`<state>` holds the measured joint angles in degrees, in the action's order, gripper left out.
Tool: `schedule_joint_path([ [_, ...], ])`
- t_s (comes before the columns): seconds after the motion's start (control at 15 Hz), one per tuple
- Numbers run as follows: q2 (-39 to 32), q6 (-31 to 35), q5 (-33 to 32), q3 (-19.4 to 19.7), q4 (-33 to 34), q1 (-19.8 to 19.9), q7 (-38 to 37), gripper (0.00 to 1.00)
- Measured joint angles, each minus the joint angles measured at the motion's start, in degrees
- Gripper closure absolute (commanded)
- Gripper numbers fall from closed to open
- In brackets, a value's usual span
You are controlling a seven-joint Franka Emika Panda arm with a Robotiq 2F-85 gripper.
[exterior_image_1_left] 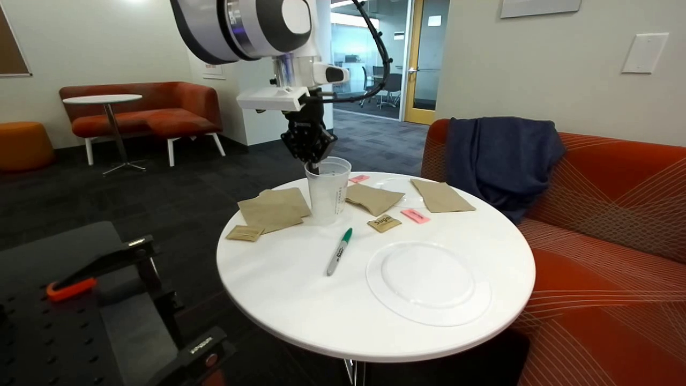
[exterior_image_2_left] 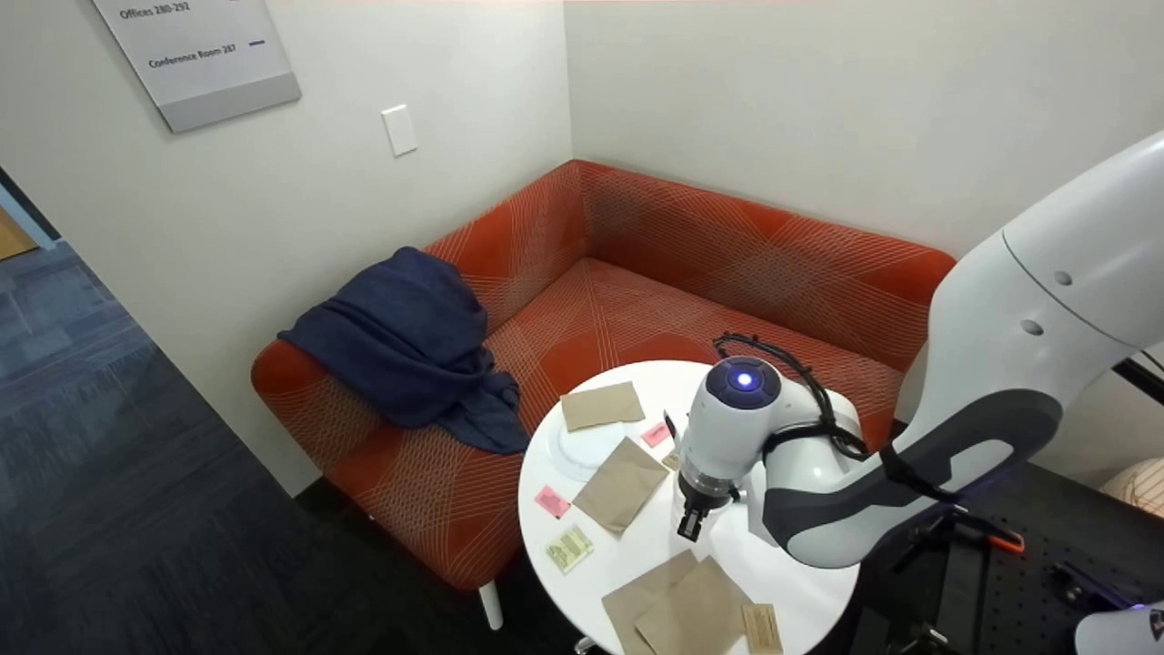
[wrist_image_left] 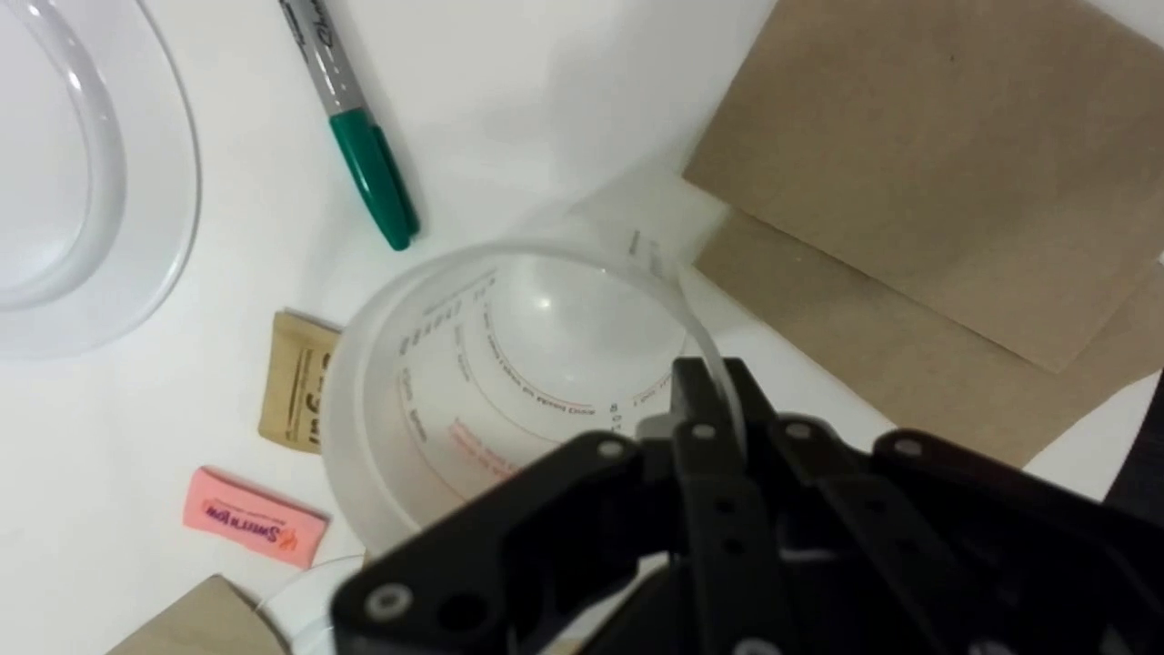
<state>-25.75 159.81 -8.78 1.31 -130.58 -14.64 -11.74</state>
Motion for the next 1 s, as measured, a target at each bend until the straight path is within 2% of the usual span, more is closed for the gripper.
schedule_joint_path([
  [0.07,-0.2,0.0,0.0,0.2,0.1,-0.1,0.0,0.99],
  [0.13,-0.4,0.0,0.0,0.3,0.3,-0.2,0.0,0.7],
  [0.27,-0.7,0.0,0.0,0.3,0.4,-0.2,0.0,0.62],
  [0.8,-1.1,0.0,0.0,0.6,0.5,-1.1,-0.2,0.02],
  [1.0,-0.8,0.0,-0.7,1.6,0.5,-3.0,-2.2,0.0],
])
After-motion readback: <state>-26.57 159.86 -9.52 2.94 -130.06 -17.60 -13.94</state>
